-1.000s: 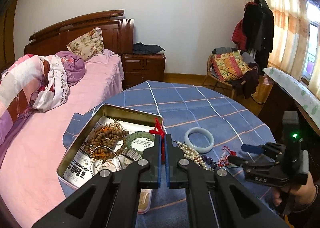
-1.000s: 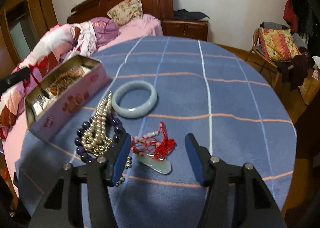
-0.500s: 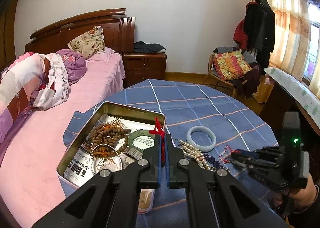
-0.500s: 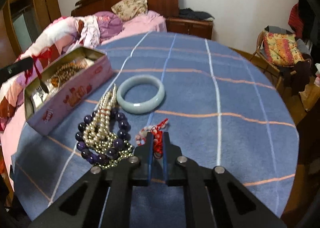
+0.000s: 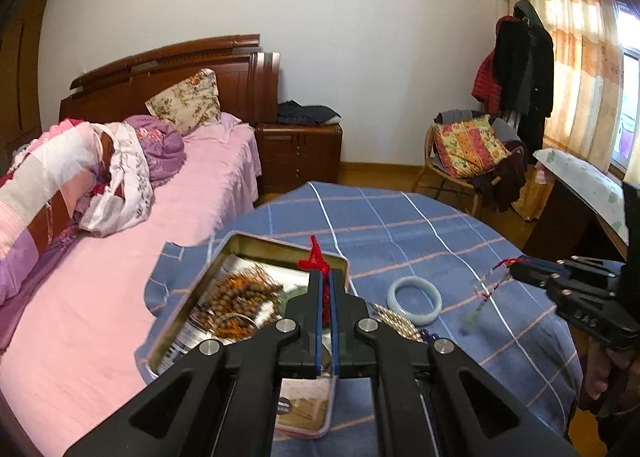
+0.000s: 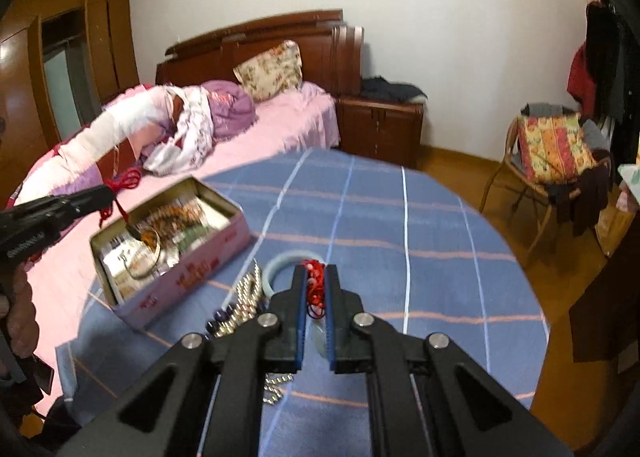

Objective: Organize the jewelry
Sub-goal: 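Lift the red bracelet with left tool while right tool carries the pendant necklace toward the tin, then open left tool over the tin while right tool lowers and releases the pendant necklace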

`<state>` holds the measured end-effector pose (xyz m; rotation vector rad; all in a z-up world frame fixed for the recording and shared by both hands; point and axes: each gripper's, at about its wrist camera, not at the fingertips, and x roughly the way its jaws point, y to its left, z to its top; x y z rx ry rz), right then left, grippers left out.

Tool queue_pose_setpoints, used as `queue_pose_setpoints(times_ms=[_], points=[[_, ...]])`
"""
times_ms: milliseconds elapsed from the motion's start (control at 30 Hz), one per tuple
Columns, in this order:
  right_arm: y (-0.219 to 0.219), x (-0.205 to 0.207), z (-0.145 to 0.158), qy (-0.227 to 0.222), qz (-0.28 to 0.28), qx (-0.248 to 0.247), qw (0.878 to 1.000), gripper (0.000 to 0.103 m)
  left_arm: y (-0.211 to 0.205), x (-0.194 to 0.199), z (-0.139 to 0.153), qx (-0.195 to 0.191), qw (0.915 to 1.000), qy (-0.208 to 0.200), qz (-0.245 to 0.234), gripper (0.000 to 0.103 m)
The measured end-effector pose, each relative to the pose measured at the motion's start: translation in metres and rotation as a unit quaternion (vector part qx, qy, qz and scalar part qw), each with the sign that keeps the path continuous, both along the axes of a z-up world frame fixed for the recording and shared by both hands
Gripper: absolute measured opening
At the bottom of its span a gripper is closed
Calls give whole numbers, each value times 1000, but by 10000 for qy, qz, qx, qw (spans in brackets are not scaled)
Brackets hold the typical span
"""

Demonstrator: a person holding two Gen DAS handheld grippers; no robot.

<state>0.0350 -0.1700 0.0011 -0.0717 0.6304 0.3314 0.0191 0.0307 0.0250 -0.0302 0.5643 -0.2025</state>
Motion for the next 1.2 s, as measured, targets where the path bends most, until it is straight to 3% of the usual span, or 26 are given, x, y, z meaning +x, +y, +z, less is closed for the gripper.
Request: queue_pose_setpoints(times_ms=[567, 1200], points=[[66, 3, 64, -820, 822, 236, 9930, 9, 58, 2, 10, 147, 9979, -183, 610, 2], [136, 1, 60, -784, 1667, 365, 9822, 9, 80, 18, -11, 42, 9967, 108, 800, 2]])
